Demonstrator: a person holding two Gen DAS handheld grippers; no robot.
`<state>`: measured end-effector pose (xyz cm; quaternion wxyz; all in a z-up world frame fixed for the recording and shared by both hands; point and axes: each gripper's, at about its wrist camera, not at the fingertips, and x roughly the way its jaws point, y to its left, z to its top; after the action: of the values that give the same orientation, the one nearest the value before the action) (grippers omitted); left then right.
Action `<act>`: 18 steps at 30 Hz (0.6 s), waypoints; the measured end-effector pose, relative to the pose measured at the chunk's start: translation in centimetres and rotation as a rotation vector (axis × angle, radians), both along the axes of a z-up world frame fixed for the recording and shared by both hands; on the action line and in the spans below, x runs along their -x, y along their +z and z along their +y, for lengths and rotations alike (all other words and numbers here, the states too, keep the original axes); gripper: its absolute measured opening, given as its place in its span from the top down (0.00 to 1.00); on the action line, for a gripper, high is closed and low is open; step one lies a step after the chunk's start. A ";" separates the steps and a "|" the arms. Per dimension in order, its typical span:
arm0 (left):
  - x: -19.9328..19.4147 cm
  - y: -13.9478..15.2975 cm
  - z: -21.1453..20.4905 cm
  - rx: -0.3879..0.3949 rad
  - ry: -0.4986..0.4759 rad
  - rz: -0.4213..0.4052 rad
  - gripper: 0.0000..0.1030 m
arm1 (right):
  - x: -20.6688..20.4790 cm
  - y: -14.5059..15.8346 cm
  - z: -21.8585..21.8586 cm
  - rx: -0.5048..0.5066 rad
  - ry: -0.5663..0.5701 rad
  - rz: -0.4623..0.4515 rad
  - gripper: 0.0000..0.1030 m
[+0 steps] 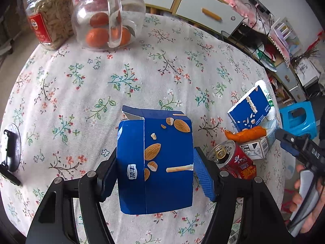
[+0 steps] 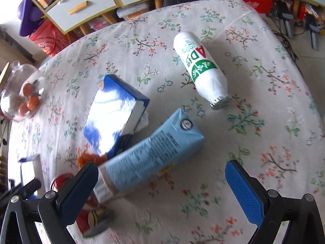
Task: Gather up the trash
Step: 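Hold the blue almond box in the left gripper while the right reaches the milk carton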
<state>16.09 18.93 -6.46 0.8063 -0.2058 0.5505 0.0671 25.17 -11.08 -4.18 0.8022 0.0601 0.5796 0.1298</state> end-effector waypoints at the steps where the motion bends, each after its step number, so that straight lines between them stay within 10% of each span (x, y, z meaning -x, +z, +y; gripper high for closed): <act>1: 0.2 0.0 0.2 0.003 0.001 0.002 0.31 | -0.4 -0.4 0.2 -0.002 -0.010 0.005 0.01; 18: 0.9 0.5 0.8 0.038 -0.044 -0.003 0.31 | 0.5 -2.5 -1.3 0.163 0.027 0.047 0.01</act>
<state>15.18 19.75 -5.92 0.8045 -0.2089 0.5546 0.0388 24.69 -12.37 -6.66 0.7889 -0.0101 0.6076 0.0914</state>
